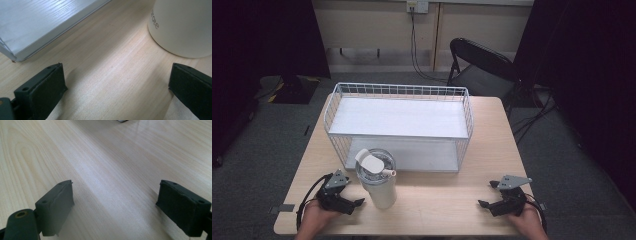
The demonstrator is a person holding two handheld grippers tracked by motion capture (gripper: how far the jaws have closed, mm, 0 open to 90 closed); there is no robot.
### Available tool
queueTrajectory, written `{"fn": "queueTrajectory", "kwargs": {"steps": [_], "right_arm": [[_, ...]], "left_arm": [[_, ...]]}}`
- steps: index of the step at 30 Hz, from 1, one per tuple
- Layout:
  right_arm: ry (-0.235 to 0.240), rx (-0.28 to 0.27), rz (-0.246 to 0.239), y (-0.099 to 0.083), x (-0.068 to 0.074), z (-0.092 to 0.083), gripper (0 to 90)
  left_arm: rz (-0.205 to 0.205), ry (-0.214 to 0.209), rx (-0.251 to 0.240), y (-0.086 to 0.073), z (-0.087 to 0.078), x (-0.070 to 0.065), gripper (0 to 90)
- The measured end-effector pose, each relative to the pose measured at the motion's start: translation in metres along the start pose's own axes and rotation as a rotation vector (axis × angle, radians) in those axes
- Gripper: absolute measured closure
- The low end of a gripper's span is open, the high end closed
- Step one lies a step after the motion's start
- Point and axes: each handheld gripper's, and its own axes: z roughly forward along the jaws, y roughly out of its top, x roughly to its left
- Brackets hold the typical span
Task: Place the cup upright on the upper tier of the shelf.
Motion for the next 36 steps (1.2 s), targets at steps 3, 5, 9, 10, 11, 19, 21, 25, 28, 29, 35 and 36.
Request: {"fn": "queueTrajectory", "kwargs": {"steps": [3, 5, 9, 10, 11, 19, 21, 25, 28, 29, 35, 36], "right_arm": [[0.000, 0.000, 0.000, 0.000, 0.000, 0.000, 12.6], [0.000, 0.000, 0.000, 0.000, 0.000, 0.000, 12.7], [0.000, 0.000, 0.000, 0.000, 0.000, 0.000, 12.7], [0.000, 0.000, 0.000, 0.000, 0.000, 0.000, 12.7], [0.000, 0.000, 0.000, 0.000, 0.000, 0.000, 12.7], [0.002, 0.000, -0.001, 0.000, 0.000, 0.000, 12.7], [0.002, 0.000, -0.001, 0.000, 0.000, 0.000, 12.6], [0.002, 0.000, -0.001, 0.000, 0.000, 0.000, 12.6], [0.002, 0.000, -0.001, 0.000, 0.000, 0.000, 12.6], [0.002, 0.000, -0.001, 0.000, 0.000, 0.000, 12.7], [0.002, 0.000, -0.001, 0.000, 0.000, 0.000, 12.7], [0.002, 0.000, -0.001, 0.000, 0.000, 0.000, 12.7]], "left_arm": [[0.004, -0.019, 0.011, 0.000, -0.003, 0.001, 2.0], [0.006, -0.027, 0.014, 0.001, -0.004, 0.001, 6.3], [0.004, -0.058, 0.000, 0.001, -0.012, 0.001, 16.9], [-0.001, -0.065, -0.008, 0.001, -0.014, 0.000, 17.0], [-0.001, -0.065, -0.008, 0.001, -0.014, 0.000, 17.2], [0.009, -0.121, -0.068, 0.004, -0.029, -0.007, 16.4], [0.002, -0.135, -0.091, 0.004, -0.033, -0.010, 16.4], [-0.003, -0.159, -0.137, 0.009, -0.040, -0.016, 16.4], [-0.001, -0.173, -0.159, 0.013, -0.042, -0.019, 16.8], [0.003, -0.176, -0.164, 0.014, -0.043, -0.020, 17.1], [0.010, -0.193, -0.188, 0.021, -0.045, -0.025, 17.2], [0.010, -0.193, -0.190, 0.022, -0.045, -0.025, 17.3]]}}
